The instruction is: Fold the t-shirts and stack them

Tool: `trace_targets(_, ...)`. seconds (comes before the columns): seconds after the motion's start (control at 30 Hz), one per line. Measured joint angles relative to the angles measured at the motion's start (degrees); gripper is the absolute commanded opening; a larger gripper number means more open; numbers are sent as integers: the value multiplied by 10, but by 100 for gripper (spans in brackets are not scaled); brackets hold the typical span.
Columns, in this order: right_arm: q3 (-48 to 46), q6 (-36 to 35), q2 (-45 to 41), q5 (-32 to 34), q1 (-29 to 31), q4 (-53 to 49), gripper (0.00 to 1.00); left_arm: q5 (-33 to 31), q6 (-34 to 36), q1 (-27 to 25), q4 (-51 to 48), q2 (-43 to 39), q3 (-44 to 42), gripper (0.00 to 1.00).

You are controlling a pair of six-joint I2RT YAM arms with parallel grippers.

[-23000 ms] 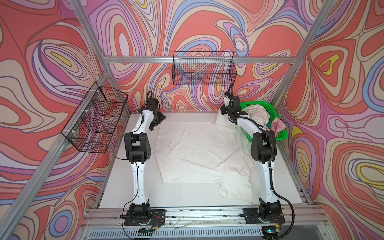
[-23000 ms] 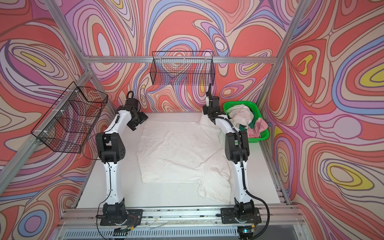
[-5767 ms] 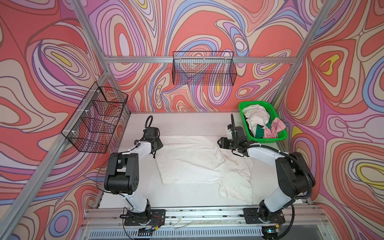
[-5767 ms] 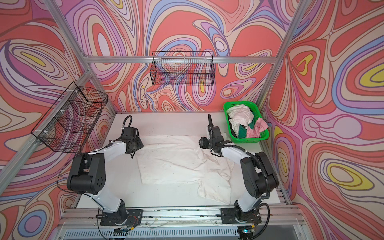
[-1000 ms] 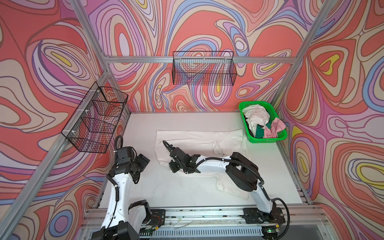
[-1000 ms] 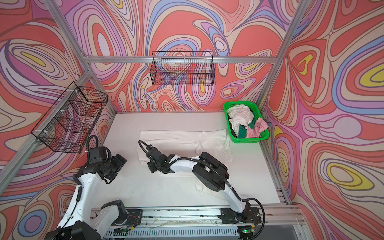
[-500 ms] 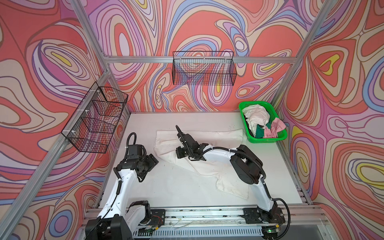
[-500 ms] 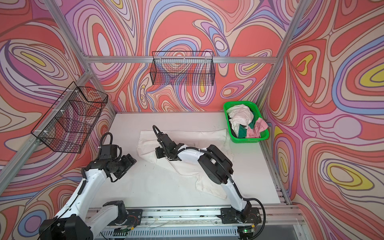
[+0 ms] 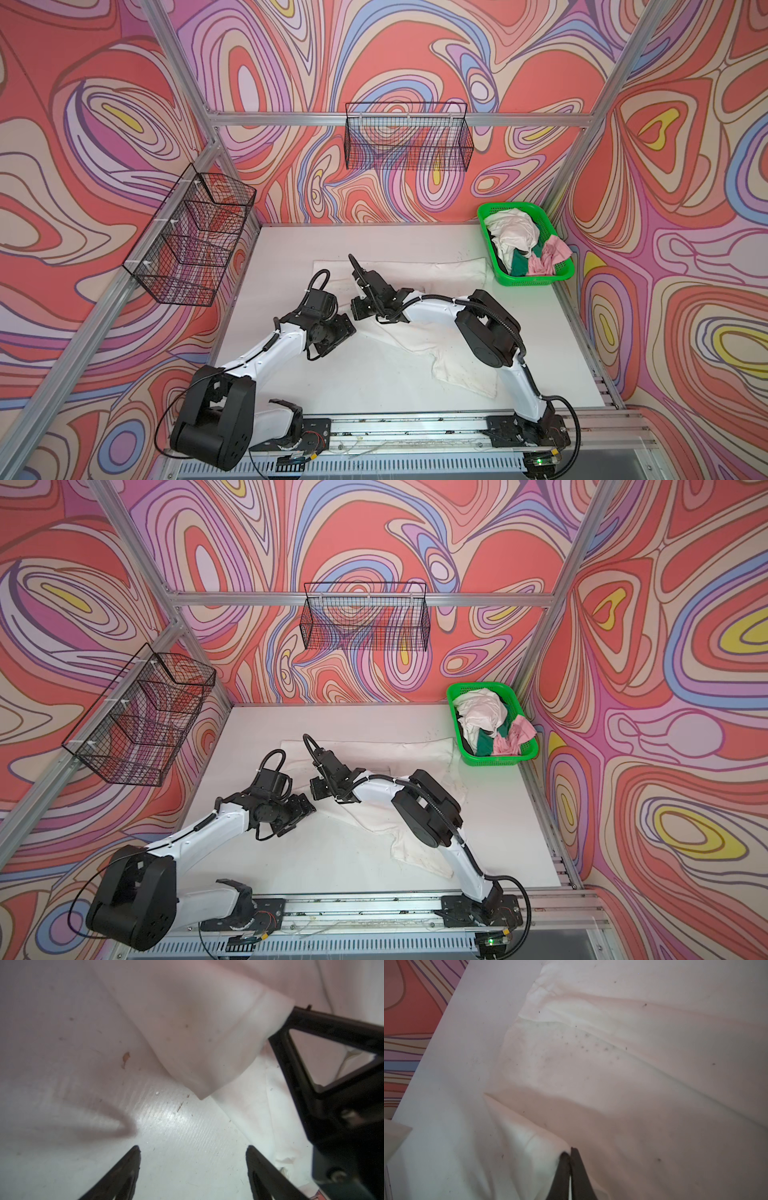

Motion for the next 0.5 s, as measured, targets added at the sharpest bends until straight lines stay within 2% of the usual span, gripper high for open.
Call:
trace_targets(0.13,-1,0,1,-5,0,1,0,-46,7,-16,7,32,18,70)
trace_targets(0.33,-7,1,1,-11,0,4,0,-164,32,-44,14,36,20,62)
trace_targets(0.5,-7,3,1,-13,0,7,0,-209,41,-58,52,57,20,57)
